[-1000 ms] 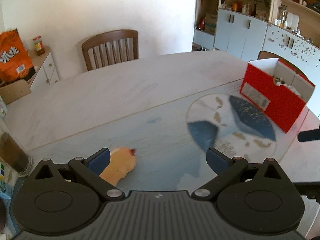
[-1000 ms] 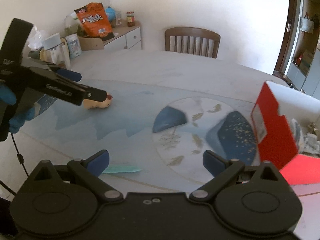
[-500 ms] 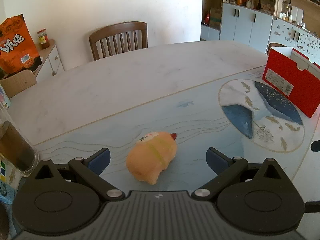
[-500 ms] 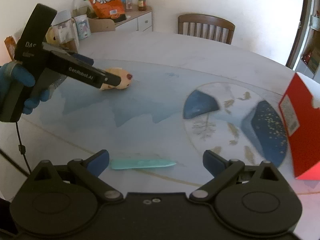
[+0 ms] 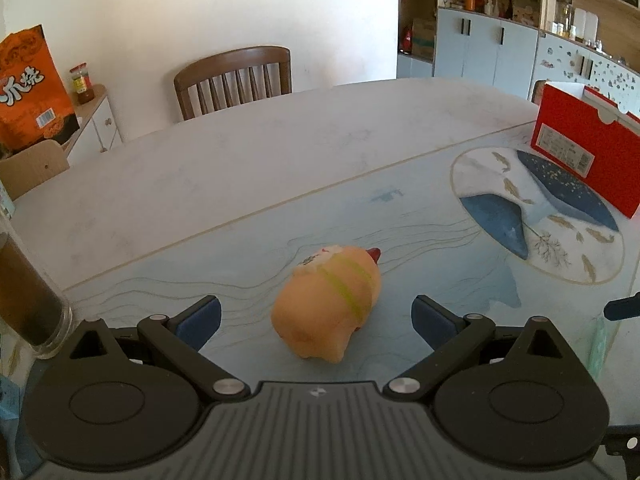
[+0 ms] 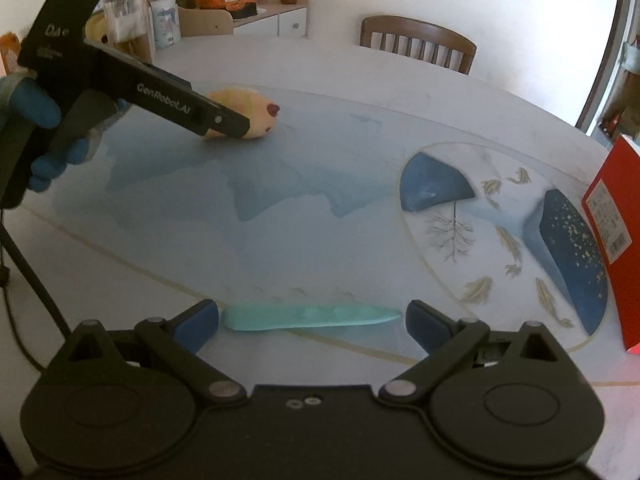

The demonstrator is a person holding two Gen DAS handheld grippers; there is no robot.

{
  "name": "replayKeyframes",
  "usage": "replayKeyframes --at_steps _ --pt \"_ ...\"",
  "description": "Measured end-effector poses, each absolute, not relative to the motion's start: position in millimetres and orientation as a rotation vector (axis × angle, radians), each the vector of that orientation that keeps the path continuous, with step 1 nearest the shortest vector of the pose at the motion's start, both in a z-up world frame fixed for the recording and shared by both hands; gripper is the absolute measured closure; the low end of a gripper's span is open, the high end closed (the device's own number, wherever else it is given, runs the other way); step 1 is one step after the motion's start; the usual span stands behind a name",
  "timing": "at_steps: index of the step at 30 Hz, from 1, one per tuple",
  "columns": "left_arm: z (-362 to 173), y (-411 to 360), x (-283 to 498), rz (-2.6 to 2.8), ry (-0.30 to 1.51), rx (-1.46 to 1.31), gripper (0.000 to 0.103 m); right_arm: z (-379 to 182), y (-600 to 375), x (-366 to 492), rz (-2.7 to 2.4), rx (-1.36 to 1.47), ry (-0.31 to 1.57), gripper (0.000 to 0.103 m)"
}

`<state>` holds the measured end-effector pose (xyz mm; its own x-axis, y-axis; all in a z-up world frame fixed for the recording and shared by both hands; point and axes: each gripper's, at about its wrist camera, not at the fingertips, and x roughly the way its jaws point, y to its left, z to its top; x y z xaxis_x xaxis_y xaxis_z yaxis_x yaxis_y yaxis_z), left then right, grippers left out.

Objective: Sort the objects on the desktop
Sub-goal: 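Move the left tool to the yellow pig toy while the right tool reaches the mint-green stick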

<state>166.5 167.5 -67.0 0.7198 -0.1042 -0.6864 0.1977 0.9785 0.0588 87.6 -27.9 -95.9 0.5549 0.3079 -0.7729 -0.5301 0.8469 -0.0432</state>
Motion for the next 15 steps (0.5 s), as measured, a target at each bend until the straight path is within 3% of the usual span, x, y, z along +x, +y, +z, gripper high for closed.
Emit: replayKeyframes --at_steps 15 --pt "-74.9 160.3 174.2 -0.205 0.756 0.128 0.010 -100.0 -37.8 96.8 0.517 -0.228 0.847 0.002"
